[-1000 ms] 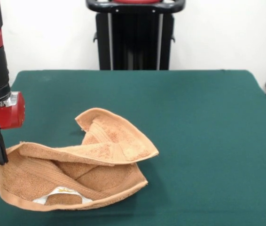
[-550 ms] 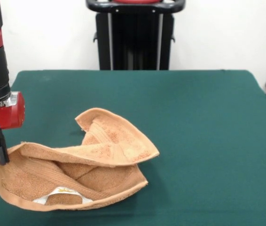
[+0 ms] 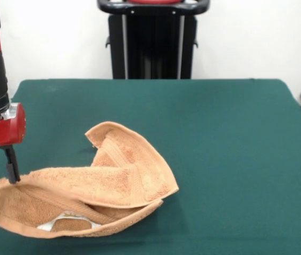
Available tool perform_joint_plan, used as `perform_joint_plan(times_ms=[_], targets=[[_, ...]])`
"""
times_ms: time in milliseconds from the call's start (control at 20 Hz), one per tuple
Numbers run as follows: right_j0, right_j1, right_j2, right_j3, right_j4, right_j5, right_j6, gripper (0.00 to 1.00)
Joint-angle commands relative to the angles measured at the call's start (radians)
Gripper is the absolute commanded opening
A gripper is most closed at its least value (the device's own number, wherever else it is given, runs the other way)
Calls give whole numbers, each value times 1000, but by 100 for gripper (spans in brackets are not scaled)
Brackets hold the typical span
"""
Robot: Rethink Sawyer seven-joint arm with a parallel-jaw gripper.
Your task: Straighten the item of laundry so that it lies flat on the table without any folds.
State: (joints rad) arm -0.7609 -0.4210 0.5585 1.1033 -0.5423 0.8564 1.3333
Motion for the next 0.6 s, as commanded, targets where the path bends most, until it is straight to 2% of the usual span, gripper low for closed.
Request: perform_joint_plan(times_ms=[50,600], targets=[[17,18,55,57,-20,51,-247,100],[35,16,50,51,-26,48,-227,100]])
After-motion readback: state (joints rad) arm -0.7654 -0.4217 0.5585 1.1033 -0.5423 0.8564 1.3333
